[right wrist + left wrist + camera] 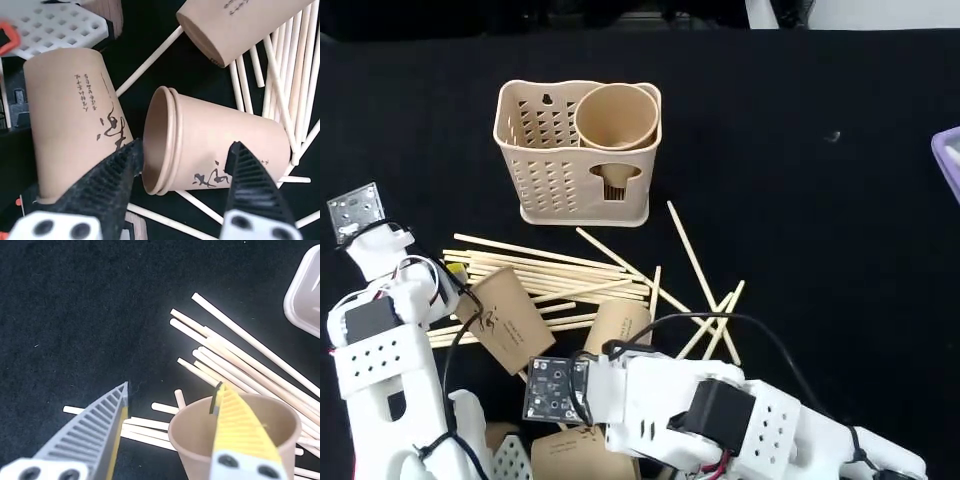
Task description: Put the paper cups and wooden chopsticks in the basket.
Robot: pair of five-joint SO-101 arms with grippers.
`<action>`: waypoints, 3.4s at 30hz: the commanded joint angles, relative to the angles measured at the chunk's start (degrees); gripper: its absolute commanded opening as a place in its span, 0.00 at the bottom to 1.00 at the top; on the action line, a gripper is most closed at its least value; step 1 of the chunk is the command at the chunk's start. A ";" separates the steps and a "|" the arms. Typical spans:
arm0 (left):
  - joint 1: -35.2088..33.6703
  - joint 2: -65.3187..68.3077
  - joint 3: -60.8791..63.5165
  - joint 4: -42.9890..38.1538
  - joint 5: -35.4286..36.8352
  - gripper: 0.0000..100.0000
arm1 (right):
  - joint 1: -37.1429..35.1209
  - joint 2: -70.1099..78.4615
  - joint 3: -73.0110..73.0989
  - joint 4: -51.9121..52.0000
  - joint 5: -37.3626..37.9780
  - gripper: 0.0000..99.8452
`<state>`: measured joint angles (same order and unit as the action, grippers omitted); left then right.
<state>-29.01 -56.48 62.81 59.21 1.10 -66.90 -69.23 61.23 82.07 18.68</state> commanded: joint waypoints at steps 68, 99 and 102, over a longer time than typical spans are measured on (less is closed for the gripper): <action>-0.48 -1.05 -0.57 -0.79 0.09 0.28 | 27.08 -4.97 9.19 -5.27 26.73 0.26; -0.31 -1.05 -0.48 -0.79 0.09 0.28 | 42.11 6.90 -43.38 -1.32 8.09 0.01; 0.04 -0.97 -0.31 -0.79 0.09 0.28 | 42.29 15.60 -51.91 -4.04 3.16 0.01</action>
<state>-29.01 -56.48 62.81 59.21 1.10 -25.58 -61.49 18.59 81.36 26.15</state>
